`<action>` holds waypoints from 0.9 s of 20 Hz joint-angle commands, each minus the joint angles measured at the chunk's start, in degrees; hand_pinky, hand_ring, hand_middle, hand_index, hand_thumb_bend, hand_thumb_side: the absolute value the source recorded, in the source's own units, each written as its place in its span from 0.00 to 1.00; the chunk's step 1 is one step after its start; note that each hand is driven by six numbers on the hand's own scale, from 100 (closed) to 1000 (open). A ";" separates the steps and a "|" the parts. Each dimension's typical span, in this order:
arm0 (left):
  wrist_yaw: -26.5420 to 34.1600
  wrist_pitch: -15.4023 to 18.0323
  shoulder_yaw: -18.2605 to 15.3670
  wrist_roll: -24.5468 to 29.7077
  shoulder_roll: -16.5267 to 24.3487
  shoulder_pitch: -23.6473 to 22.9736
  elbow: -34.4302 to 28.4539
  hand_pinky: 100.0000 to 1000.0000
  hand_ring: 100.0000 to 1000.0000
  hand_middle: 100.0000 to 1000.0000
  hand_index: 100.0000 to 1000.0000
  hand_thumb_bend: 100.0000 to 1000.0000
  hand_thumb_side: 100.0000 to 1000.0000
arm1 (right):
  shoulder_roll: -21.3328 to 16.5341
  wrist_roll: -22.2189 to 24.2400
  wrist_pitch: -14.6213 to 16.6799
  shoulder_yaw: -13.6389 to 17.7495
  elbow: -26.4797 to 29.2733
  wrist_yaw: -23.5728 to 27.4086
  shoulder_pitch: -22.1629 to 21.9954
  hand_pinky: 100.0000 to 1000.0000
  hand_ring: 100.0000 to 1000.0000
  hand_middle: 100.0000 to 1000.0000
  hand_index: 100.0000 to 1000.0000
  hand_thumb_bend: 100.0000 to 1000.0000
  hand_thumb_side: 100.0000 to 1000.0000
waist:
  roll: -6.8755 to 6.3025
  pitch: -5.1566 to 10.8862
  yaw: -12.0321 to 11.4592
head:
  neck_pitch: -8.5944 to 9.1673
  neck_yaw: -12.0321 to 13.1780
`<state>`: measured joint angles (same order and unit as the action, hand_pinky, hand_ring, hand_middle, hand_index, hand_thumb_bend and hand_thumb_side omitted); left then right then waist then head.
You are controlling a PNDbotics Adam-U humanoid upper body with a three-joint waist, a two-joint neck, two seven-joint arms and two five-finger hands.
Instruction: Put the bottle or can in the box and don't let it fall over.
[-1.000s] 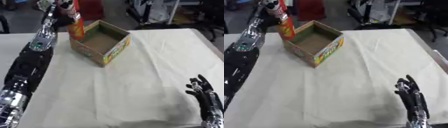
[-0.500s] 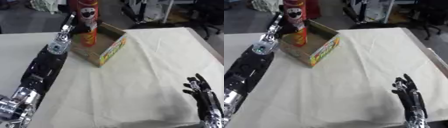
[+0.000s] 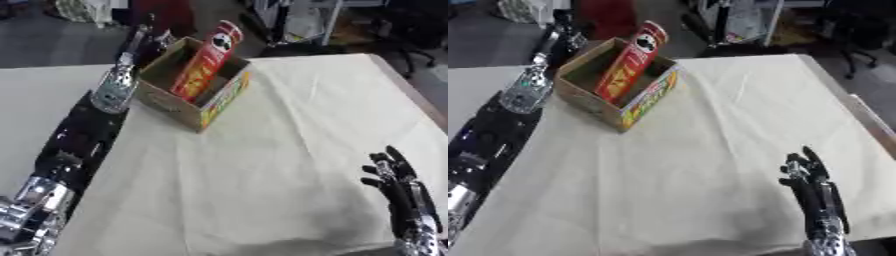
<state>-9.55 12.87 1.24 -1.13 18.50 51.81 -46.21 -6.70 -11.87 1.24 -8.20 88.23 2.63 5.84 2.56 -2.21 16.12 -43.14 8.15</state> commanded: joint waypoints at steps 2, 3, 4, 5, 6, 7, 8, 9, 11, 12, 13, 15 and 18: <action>2.85 0.19 -1.15 -1.37 3.58 -0.90 -4.63 1.00 1.00 0.98 1.00 0.82 0.76 | -0.23 -0.13 0.16 0.35 0.55 0.10 0.62 0.64 0.72 0.77 0.97 0.00 0.61 | -0.13 0.56 -0.42 | 0.73 -0.64; 3.70 0.69 -1.37 -1.45 4.37 -1.91 -5.95 1.00 1.00 0.98 1.00 0.79 0.75 | -0.26 -0.24 0.17 0.49 0.56 0.08 0.60 0.64 0.72 0.77 0.97 0.00 0.61 | -0.18 0.60 -0.66 | 0.73 -0.84; 4.60 1.38 -1.65 -1.60 5.31 -3.14 -7.38 0.99 1.00 0.97 1.00 0.77 0.73 | -0.32 -0.37 0.19 0.65 0.58 0.07 0.56 0.64 0.72 0.77 0.97 0.00 0.61 | -0.25 0.62 -1.00 | 0.76 -1.18; 5.51 2.17 -2.02 -1.83 6.14 -4.51 -8.85 0.99 1.00 0.97 1.00 0.76 0.72 | -0.40 -0.54 0.21 0.84 0.61 0.05 0.51 0.64 0.72 0.77 0.97 0.00 0.61 | -0.32 0.61 -1.40 | 0.77 -1.54; 6.39 2.90 -2.45 -2.11 6.87 -5.88 -10.27 0.99 1.00 0.95 1.00 0.73 0.70 | -0.49 -0.71 0.21 1.03 0.61 0.02 0.46 0.64 0.72 0.77 0.97 0.00 0.61 | -0.41 0.56 -1.91 | 0.79 -1.78; 7.28 3.43 -2.87 -2.30 7.54 -7.30 -11.71 0.99 1.00 0.95 1.00 0.69 0.68 | -0.60 -0.88 0.22 1.21 0.63 -0.01 0.42 0.64 0.72 0.77 0.97 0.00 0.61 | -0.51 0.48 -2.50 | 0.87 -2.08; 8.16 3.75 -3.37 -2.42 8.10 -8.72 -13.14 0.99 1.00 0.95 1.00 0.66 0.65 | -0.75 -1.04 0.24 1.37 0.66 -0.06 0.39 0.64 0.72 0.77 0.97 0.00 0.61 | -0.68 0.39 -3.10 | 0.91 -2.33; 9.04 4.03 -4.02 -2.48 8.50 -10.13 -14.56 0.99 1.00 0.94 1.00 0.63 0.63 | -0.94 -1.25 0.27 1.62 0.71 -0.12 0.35 0.64 0.72 0.77 0.97 0.00 0.61 | -0.87 0.26 -3.97 | 1.00 -2.73; 10.88 3.94 -5.67 -2.52 8.99 -13.12 -17.55 0.99 1.00 0.94 0.99 0.62 0.61 | -1.29 -1.70 0.31 2.12 0.81 -0.25 0.22 0.64 0.72 0.77 0.97 0.00 0.61 | -1.19 -0.06 -5.57 | 1.19 -3.52; 11.85 3.68 -6.38 -2.61 9.12 -14.71 -19.14 0.99 1.00 0.93 0.98 0.60 0.61 | -1.41 -1.87 0.31 2.28 0.83 -0.30 0.15 0.64 0.72 0.77 0.97 0.00 0.62 | -1.34 -0.17 -6.06 | 1.27 -3.70; 12.77 3.15 -7.36 -2.96 9.07 -16.19 -20.62 0.98 1.00 0.92 0.98 0.58 0.62 | -1.56 -2.11 0.32 2.55 0.86 -0.37 0.08 0.64 0.72 0.77 0.97 0.00 0.62 | -1.53 -0.34 -6.82 | 1.42 -4.06; 14.36 1.79 -9.30 -3.68 8.74 -19.15 -23.58 0.98 1.00 0.92 0.97 0.57 0.62 | -1.82 -2.52 0.35 2.98 0.90 -0.48 -0.07 0.64 0.72 0.77 0.97 0.00 0.62 | -1.78 -0.49 -7.99 | 1.53 -4.75; 14.11 -0.08 -12.53 -5.02 6.42 -23.54 -27.98 0.98 1.00 0.91 0.96 0.56 0.62 | -2.00 -2.89 0.43 3.35 1.00 -0.58 -0.21 0.64 0.72 0.77 0.97 0.00 0.62 | -1.90 -0.44 -8.89 | 1.45 -5.34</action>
<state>4.27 13.47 -9.74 -5.70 24.60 27.63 -71.50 -7.45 -14.42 1.59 -5.30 88.23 2.30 5.34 0.82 -3.00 7.17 -42.21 3.20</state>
